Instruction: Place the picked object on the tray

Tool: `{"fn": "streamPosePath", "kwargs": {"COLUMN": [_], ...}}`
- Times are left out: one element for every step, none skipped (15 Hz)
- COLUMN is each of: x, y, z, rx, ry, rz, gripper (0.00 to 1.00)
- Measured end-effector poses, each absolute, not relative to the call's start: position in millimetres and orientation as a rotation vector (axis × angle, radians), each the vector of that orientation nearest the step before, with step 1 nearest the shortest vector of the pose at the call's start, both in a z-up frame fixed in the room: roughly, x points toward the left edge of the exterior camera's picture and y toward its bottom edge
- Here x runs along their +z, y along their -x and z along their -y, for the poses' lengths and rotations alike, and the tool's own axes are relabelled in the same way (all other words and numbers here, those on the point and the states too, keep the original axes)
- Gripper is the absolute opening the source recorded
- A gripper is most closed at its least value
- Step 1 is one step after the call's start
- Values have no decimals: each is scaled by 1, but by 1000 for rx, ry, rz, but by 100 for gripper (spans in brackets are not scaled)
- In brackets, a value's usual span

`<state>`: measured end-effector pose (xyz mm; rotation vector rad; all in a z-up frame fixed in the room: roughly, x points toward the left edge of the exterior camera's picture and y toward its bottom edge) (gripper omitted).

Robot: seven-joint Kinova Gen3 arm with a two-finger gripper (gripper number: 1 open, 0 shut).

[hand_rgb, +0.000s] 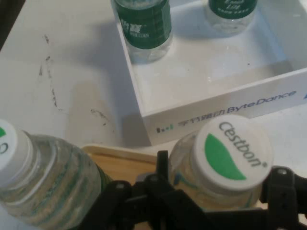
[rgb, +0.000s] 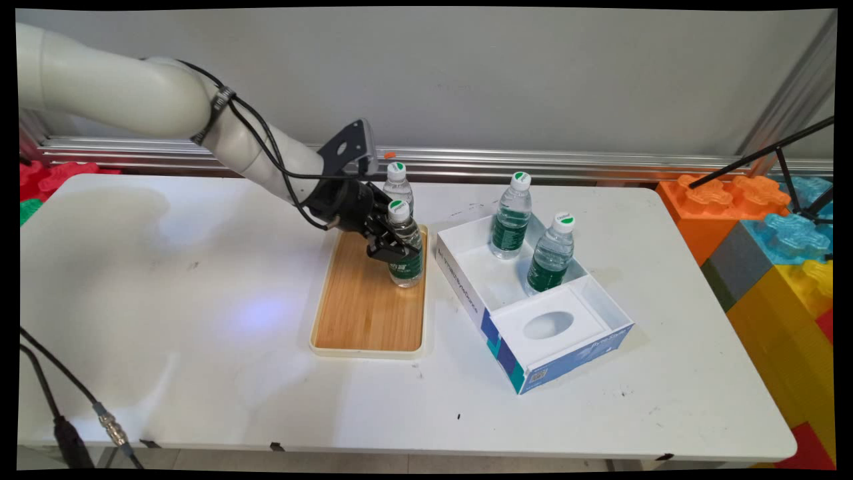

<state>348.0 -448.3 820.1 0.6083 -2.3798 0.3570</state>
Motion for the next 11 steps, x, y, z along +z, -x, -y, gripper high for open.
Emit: {"fn": "streamPosePath", "kwargs": {"x": [817,814,812,810,809,807,805,803,802,801,800], "y": [-347,-347,-347,-347,-346,-346,-346,-345,-345,-344,-344], "z": [450,451,451,452,453,453,454,455,456,457,458], "rx": [358,358,358,357,357,356,353,350,348,346,344], "ry": [-609,-611,-611,-613,-614,-616,-618,-618,-618,-619,-620], "rz": [2380,2381,2383,2385,2385,2387,2388,2389,2389,2390,2391], "gripper": [0,0,0,0,0,0,0,100,100,100,100]}}
